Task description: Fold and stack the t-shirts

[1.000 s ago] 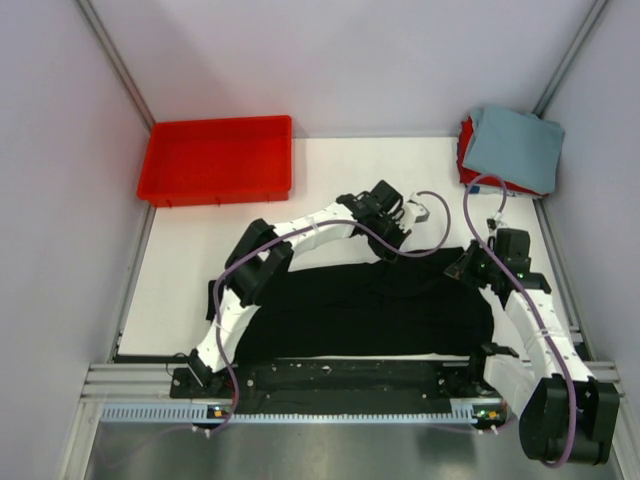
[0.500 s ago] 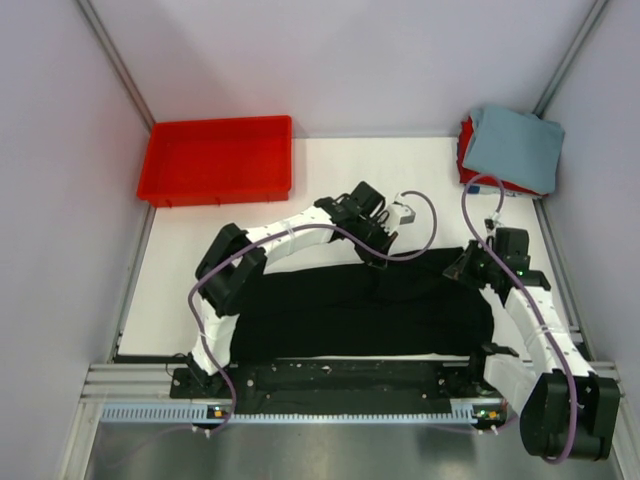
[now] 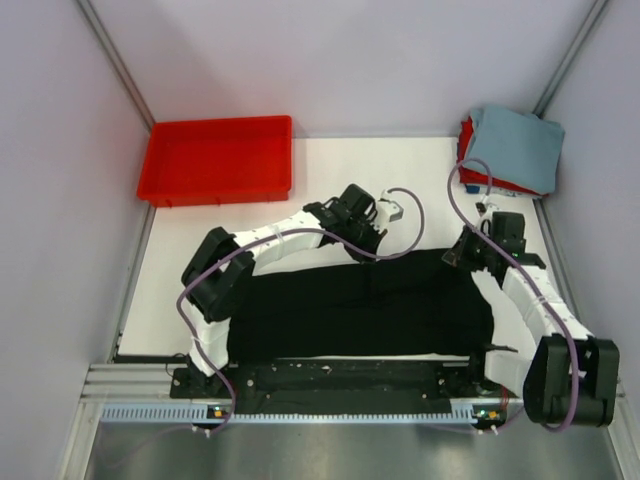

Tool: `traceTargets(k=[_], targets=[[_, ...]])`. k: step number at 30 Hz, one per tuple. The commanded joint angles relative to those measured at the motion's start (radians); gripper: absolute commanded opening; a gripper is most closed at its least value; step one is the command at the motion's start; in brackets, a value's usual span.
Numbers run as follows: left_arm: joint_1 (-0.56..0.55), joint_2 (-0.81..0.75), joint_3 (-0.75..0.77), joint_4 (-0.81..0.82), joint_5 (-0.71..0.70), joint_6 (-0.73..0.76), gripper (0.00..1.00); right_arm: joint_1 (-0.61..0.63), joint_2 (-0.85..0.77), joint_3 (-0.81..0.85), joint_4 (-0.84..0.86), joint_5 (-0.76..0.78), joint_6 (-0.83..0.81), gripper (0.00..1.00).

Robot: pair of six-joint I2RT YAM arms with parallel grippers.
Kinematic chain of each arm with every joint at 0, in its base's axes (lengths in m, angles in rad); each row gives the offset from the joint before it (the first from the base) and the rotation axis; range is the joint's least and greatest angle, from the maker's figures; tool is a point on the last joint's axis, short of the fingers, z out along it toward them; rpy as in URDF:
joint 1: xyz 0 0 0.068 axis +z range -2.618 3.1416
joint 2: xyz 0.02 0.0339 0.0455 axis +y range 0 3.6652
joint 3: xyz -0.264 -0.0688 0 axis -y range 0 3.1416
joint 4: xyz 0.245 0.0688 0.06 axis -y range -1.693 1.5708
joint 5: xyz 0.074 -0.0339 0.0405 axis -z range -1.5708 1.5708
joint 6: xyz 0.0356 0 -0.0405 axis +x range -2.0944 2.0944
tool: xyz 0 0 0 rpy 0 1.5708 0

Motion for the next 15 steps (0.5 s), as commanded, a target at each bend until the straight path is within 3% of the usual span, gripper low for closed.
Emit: traceTargets(k=[1, 4, 7, 9, 10, 12, 15], targets=[[0.009, 0.071, 0.008, 0.058, -0.089, -0.001, 0.00, 0.006, 0.106, 0.000, 0.090, 0.089, 0.002, 0.00], [0.009, 0.102, 0.013, 0.061, -0.108, 0.011, 0.00, 0.006, 0.172, 0.019, 0.077, 0.146, 0.022, 0.03], [0.011, 0.120, 0.031, 0.046, -0.109, 0.026, 0.03, 0.004, 0.210, 0.051, 0.045, 0.186, 0.032, 0.21], [0.011, 0.116, 0.055, 0.023, -0.125, 0.042, 0.20, 0.001, 0.212, 0.080, 0.009, 0.206, 0.032, 0.36], [0.009, 0.108, 0.068, 0.012, -0.134, 0.048, 0.33, 0.001, 0.203, 0.097, -0.014, 0.219, 0.031, 0.38], [0.011, 0.076, 0.086, -0.009, -0.135, 0.066, 0.47, 0.001, 0.165, 0.129, -0.073, 0.245, 0.026, 0.38], [0.009, 0.010, 0.083, -0.028, -0.129, 0.072, 0.53, 0.015, 0.073, 0.164, -0.152, 0.320, 0.025, 0.36]])
